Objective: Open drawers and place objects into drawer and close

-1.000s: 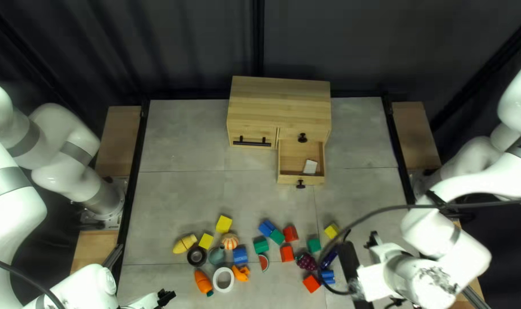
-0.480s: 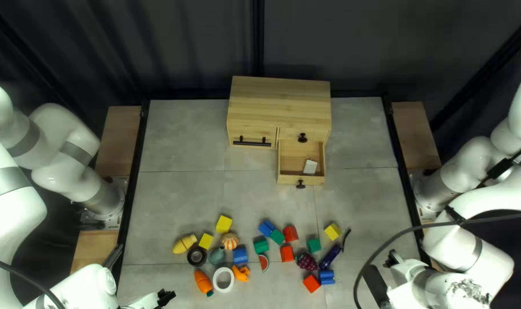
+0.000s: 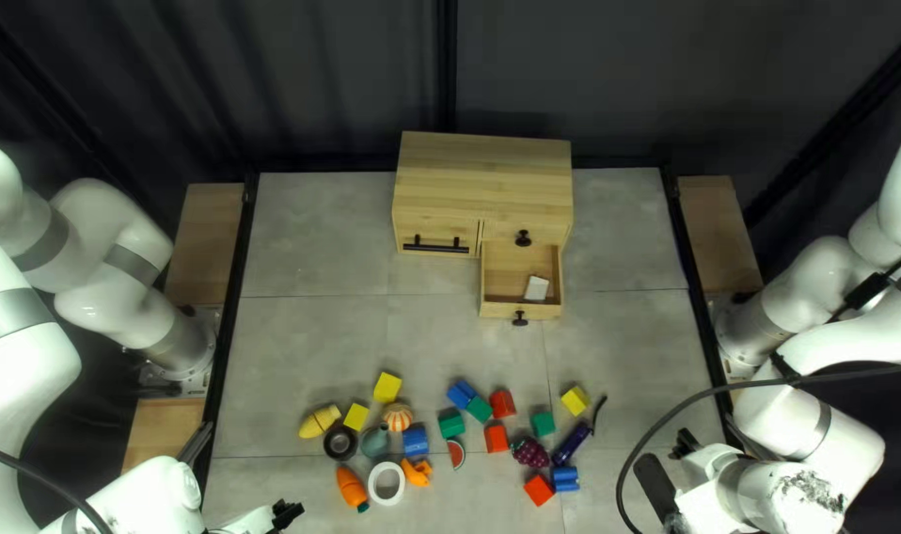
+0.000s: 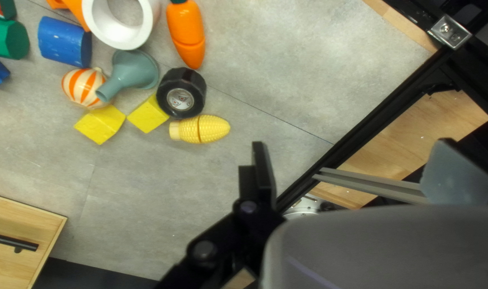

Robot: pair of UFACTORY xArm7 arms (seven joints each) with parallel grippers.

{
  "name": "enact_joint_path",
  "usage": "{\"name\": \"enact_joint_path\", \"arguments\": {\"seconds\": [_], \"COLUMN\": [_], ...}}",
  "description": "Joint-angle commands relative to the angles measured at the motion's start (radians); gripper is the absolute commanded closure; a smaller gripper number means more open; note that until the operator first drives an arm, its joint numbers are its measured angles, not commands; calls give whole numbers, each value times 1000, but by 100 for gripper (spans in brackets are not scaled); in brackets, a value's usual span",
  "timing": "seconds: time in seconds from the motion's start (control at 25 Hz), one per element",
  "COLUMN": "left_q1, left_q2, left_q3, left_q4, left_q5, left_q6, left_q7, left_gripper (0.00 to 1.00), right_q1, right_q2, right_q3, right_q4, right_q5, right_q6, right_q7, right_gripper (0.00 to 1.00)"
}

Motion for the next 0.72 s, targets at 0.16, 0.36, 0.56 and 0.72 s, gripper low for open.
{"name": "enact_joint_path", "arguments": {"seconds": [0.16, 0.36, 0.56, 0.72], "left_q1": [41, 52, 52, 12], "left_q2": [93, 61, 61, 190], "left_q3": [58, 63, 63, 61], "left_q4": [86, 56, 56, 201], "left_q5": [50, 28, 28, 93], "left_q6": [-85, -106, -106, -49], "left_q7": [-90, -89, -89, -142], "left_gripper": [0, 0, 0, 0], "right_q1": [0, 0, 0, 0], "right_q2": [0, 0, 0, 0], "right_q3": [0, 0, 0, 0], "right_q4": [0, 0, 0, 0], "right_q5": [0, 0, 0, 0], "right_q6": [0, 0, 0, 0], "right_q7": [0, 0, 0, 0], "right_gripper": [0, 0, 0, 0]}}
